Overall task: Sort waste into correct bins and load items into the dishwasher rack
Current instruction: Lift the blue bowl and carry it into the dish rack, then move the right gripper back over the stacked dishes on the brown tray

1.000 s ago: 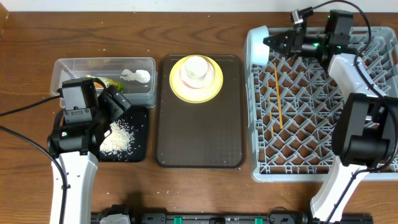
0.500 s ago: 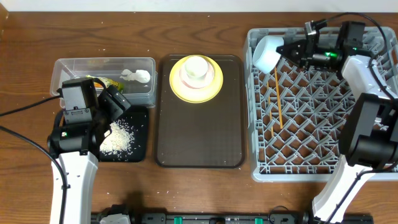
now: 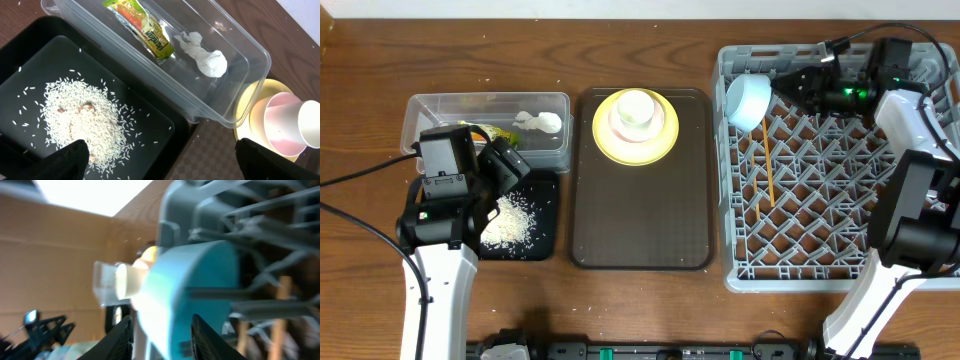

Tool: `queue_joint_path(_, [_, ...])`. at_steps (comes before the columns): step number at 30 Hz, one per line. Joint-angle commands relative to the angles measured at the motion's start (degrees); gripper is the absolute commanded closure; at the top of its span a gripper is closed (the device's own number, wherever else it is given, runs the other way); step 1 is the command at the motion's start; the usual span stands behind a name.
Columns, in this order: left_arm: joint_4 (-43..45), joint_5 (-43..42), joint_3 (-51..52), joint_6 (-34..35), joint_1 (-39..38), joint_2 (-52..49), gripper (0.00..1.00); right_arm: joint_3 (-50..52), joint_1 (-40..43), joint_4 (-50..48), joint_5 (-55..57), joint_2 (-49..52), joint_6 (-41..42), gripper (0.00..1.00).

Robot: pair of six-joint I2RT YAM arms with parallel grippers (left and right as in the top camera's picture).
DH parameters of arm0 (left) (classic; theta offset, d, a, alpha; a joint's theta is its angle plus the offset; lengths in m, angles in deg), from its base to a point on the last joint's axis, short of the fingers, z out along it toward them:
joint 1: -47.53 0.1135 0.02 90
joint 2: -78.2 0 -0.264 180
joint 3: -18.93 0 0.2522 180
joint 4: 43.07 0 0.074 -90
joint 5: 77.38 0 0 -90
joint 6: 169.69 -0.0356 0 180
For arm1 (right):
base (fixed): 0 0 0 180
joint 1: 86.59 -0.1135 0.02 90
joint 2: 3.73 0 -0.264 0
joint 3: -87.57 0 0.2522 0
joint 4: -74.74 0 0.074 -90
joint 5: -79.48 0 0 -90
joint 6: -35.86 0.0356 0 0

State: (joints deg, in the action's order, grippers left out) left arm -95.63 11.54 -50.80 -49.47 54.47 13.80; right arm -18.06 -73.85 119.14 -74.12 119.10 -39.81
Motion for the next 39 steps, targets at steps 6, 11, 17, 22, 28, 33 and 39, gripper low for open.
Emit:
queue_joint_path(6, [-0.13,0.70,-0.61,0.48,0.17,-0.07,0.04,-3.87,-0.07,7.87,21.03,-6.67,-7.06,0.60])
queue_joint_path(11, [-0.11,0.70,-0.61,0.50,0.17,-0.07,0.04,-8.92,-2.60,18.78,30.49,-10.49,-15.74,0.67])
queue_joint_path(17, [-0.17,0.70,-0.61,0.48,0.17,-0.07,0.04,-9.86,-8.55,21.70,35.17,-16.02,-17.20,0.81])
queue_joint_path(22, [-0.15,0.70,-0.61,0.48,0.17,-0.07,0.04,-9.86,-16.04,22.40,36.48,-17.90,-17.18,0.83])
queue_joint_path(28, [-0.17,0.70,-0.61,0.48,0.17,-0.07,0.04,-9.84,-28.83,22.43,39.89,-17.70,-17.20,0.83])
queue_joint_path(33, [-0.17,0.70,-0.61,0.48,0.17,-0.07,0.04,-9.64,-39.67,20.35,55.17,-17.70,-17.25,0.81])
queue_joint_path(39, [-0.17,0.70,-0.61,0.48,0.17,-0.07,0.04,-9.49,-48.63,14.14,64.52,-16.50,-21.24,0.77])
